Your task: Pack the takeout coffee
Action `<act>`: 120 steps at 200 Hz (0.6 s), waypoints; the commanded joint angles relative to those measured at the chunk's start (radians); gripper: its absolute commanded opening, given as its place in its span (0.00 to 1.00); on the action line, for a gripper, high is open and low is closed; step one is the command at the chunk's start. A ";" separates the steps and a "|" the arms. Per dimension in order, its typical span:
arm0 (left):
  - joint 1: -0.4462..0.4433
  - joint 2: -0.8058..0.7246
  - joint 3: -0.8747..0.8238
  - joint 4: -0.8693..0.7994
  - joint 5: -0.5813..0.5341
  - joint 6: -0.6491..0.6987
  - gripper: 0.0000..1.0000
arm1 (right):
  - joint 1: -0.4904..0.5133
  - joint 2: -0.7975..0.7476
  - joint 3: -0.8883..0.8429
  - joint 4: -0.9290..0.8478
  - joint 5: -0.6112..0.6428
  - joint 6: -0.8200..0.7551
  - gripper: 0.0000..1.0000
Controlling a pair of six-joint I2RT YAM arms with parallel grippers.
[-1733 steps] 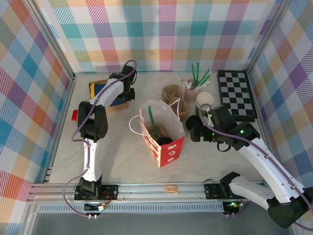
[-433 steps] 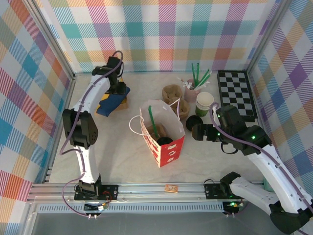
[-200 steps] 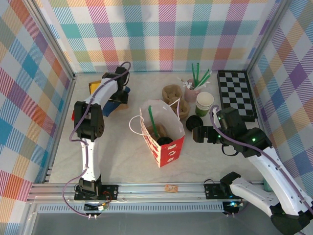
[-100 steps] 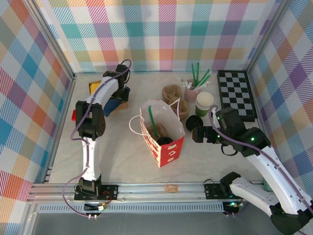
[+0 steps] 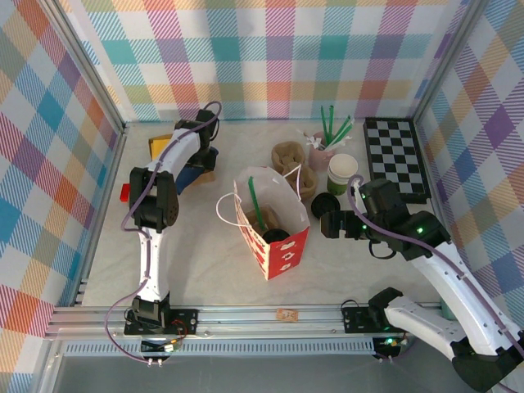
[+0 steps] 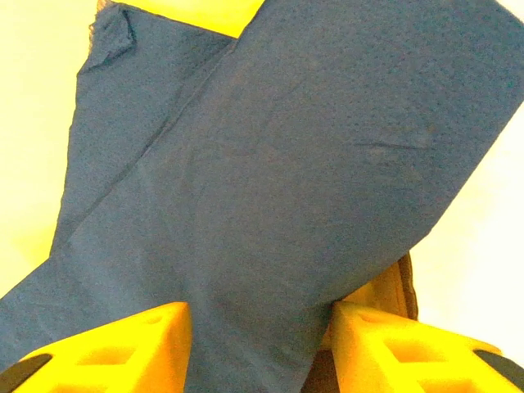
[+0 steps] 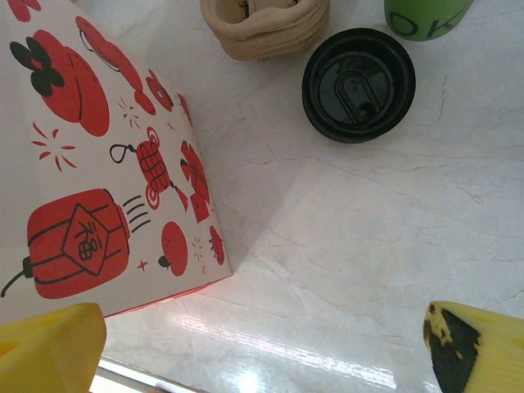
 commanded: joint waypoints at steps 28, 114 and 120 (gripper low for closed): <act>-0.009 0.012 0.010 -0.022 -0.037 0.007 0.35 | -0.007 0.001 -0.002 0.015 0.001 -0.011 1.00; -0.009 -0.034 0.022 -0.022 -0.064 0.007 0.02 | -0.006 -0.003 0.003 0.019 0.001 -0.008 1.00; -0.009 -0.040 0.024 -0.022 -0.067 0.007 0.01 | -0.007 -0.001 0.005 0.021 0.001 -0.008 1.00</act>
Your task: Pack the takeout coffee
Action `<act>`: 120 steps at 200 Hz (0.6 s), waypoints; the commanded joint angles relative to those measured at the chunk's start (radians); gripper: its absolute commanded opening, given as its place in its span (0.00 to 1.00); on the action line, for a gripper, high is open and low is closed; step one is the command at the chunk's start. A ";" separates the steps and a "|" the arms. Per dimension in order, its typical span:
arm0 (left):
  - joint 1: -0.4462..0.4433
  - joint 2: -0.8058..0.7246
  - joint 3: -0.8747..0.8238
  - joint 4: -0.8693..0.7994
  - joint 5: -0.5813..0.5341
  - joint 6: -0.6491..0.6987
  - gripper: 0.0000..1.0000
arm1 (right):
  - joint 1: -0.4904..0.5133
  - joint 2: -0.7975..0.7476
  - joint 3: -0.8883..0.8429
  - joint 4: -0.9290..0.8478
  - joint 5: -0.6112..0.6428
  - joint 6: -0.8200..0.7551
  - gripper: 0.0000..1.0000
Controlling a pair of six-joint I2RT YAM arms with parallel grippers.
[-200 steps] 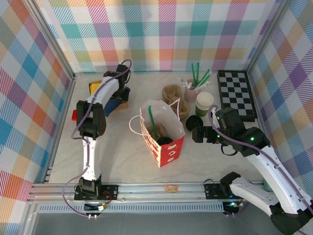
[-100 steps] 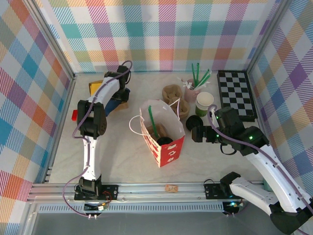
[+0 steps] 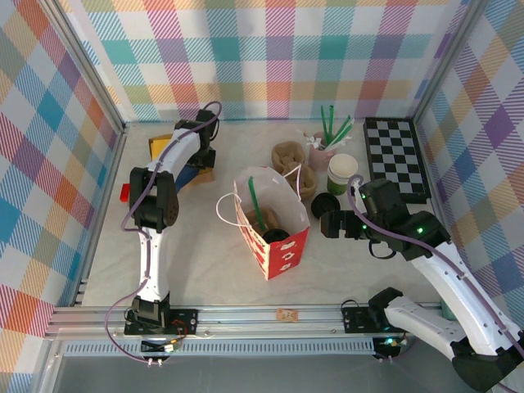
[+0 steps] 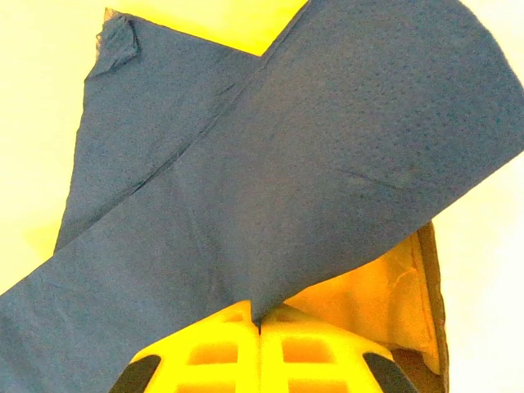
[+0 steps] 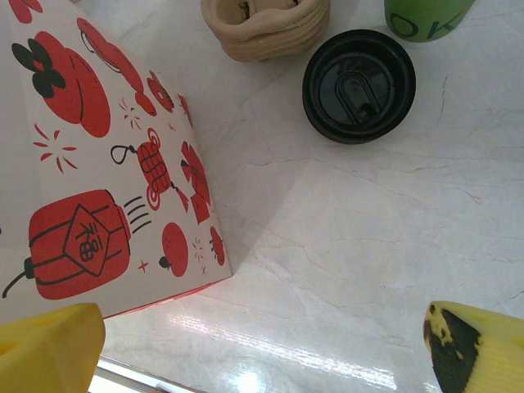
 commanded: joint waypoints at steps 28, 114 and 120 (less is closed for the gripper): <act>-0.008 -0.065 0.054 -0.042 -0.026 0.004 0.00 | -0.007 0.010 0.027 0.019 -0.002 -0.013 1.00; 0.002 -0.195 0.087 -0.072 0.018 -0.020 0.00 | -0.007 -0.017 0.039 0.007 -0.003 -0.002 0.99; 0.004 -0.203 0.094 -0.079 0.030 -0.026 0.00 | -0.007 -0.022 0.039 0.005 -0.002 0.000 0.99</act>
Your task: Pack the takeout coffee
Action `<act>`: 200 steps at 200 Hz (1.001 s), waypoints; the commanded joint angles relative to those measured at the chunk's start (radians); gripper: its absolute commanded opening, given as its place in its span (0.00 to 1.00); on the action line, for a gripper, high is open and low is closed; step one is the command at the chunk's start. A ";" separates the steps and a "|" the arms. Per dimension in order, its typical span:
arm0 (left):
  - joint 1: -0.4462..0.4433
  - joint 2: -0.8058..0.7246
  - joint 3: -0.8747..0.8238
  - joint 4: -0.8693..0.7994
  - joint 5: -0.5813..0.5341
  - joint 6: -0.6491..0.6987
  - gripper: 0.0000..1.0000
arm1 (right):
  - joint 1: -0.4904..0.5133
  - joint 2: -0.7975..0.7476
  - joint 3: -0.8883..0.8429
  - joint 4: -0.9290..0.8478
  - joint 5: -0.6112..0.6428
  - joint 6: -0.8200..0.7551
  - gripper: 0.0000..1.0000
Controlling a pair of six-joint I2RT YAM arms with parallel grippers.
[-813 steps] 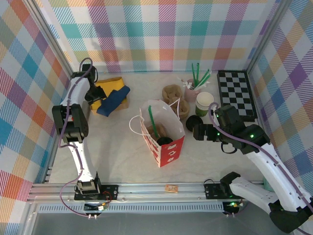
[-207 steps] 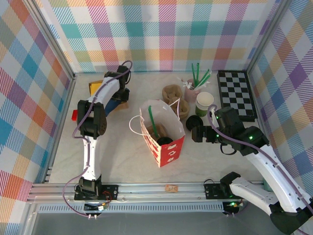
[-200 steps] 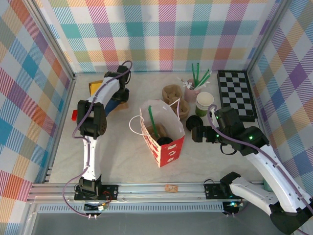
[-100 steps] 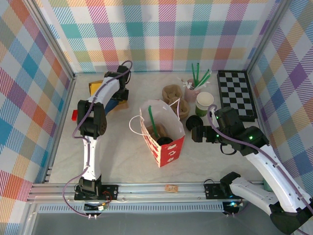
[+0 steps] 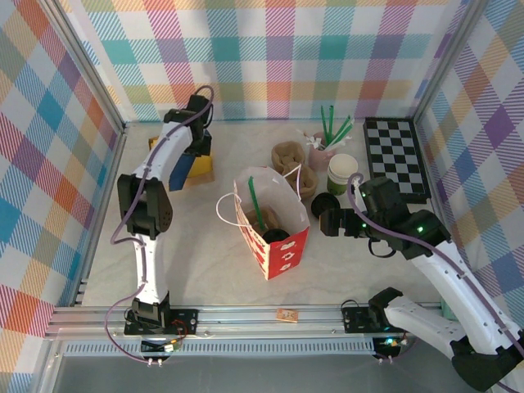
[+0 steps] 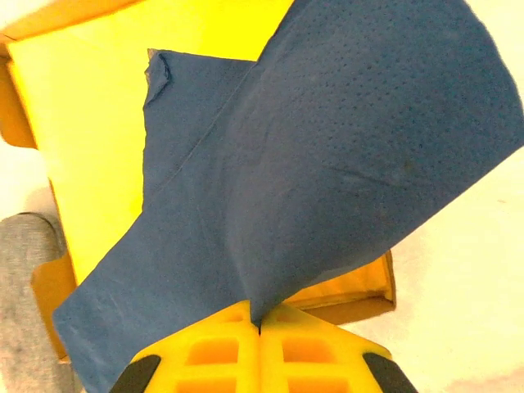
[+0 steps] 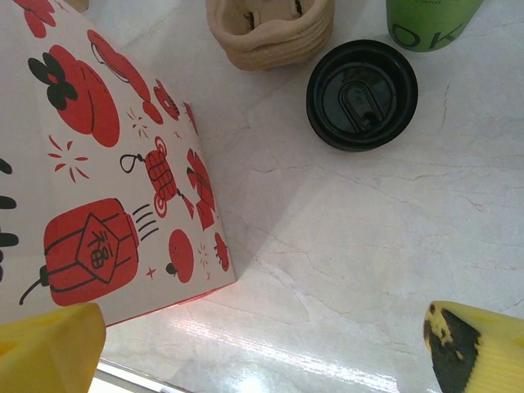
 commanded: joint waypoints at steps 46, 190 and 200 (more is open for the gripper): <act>0.017 -0.138 0.087 -0.062 0.114 -0.065 0.00 | -0.007 -0.053 0.027 -0.022 0.000 0.003 0.99; 0.012 -0.457 0.124 0.031 0.462 -0.236 0.00 | -0.007 -0.115 0.019 -0.054 0.000 0.019 0.99; 0.003 -0.484 0.119 0.051 0.481 -0.246 0.00 | -0.007 -0.118 0.018 -0.054 0.000 0.020 0.99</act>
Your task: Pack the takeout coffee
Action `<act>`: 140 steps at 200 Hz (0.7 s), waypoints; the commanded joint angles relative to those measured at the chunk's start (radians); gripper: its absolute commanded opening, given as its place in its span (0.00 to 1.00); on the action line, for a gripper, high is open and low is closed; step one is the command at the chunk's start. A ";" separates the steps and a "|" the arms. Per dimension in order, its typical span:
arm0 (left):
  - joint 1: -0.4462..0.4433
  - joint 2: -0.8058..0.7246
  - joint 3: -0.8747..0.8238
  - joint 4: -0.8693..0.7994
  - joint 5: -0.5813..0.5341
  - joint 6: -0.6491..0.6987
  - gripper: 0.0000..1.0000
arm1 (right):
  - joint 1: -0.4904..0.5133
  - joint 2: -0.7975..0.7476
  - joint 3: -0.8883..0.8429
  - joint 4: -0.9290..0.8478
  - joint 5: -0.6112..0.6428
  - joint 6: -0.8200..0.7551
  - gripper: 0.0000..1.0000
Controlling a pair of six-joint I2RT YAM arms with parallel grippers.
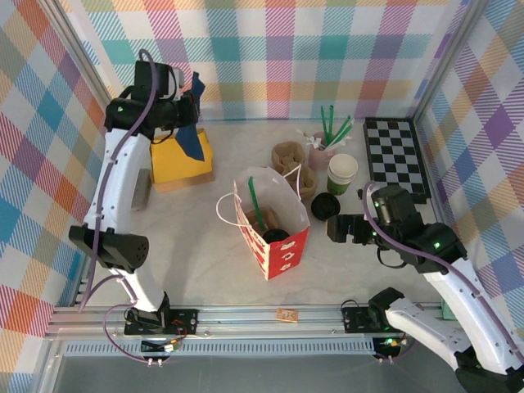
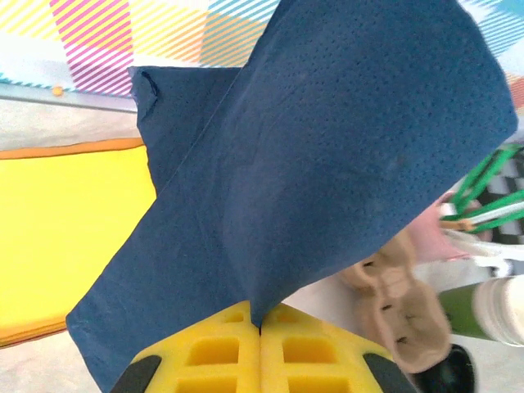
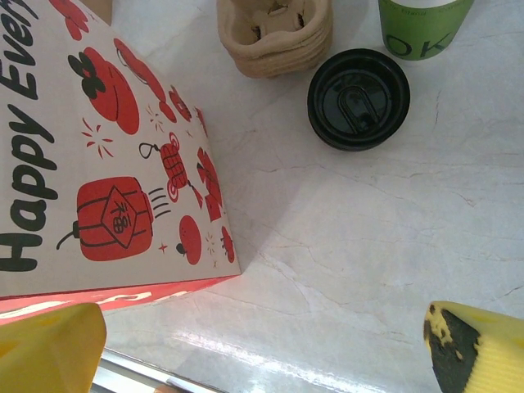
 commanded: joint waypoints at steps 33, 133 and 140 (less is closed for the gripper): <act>-0.036 -0.142 0.006 0.115 0.164 -0.105 0.00 | -0.007 -0.020 0.018 -0.010 -0.005 0.022 0.99; -0.205 -0.281 -0.093 0.306 0.267 -0.215 0.00 | -0.007 -0.057 0.018 -0.025 -0.025 0.050 0.98; -0.218 -0.287 -0.100 0.317 0.271 -0.220 0.00 | -0.007 -0.061 0.018 -0.027 -0.024 0.052 0.98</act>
